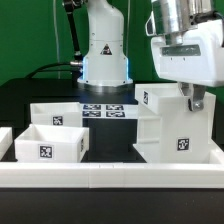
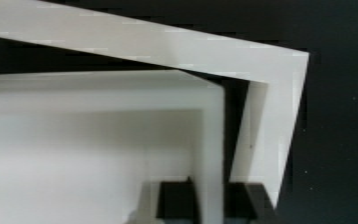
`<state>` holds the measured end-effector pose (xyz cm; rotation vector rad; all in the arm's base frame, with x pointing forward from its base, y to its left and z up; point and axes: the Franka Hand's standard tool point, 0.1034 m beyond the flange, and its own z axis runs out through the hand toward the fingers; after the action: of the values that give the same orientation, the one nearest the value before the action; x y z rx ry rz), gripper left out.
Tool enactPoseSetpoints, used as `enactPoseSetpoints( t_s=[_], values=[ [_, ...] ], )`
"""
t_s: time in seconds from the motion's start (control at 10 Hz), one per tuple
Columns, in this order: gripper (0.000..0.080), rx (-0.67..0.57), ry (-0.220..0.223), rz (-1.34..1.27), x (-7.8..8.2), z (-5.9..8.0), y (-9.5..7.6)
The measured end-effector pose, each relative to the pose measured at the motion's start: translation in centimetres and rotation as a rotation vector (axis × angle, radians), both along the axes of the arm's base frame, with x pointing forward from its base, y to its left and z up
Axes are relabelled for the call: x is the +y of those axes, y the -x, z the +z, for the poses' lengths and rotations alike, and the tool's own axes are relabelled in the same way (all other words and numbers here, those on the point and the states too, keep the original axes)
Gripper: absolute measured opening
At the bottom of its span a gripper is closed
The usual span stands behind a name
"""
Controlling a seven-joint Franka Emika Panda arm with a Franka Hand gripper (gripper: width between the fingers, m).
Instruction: Assemble drawer
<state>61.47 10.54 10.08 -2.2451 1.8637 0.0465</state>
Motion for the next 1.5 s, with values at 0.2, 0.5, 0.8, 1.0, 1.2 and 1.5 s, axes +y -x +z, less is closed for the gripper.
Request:
enactPoseSetpoints(
  t_s=[0.2,0.5,0.8,1.0,1.2,1.5],
  values=[
    [0.0041,0.000,-0.004,0.000,0.1,-0.1,-1.1],
    [0.0041,0.006,-0.010,-0.004,0.2,0.0,-2.2],
    [0.0041,0.035,-0.015,0.000,0.2,-0.2,-2.4],
    [0.0047,0.034,-0.015,0.002,0.2,-0.2,-2.4],
    [0.0225,0.031,-0.014,0.006,0.2,-0.1,-2.5],
    [0.0542,0.013,-0.001,0.203,0.6,1.4,-0.9]
  ],
)
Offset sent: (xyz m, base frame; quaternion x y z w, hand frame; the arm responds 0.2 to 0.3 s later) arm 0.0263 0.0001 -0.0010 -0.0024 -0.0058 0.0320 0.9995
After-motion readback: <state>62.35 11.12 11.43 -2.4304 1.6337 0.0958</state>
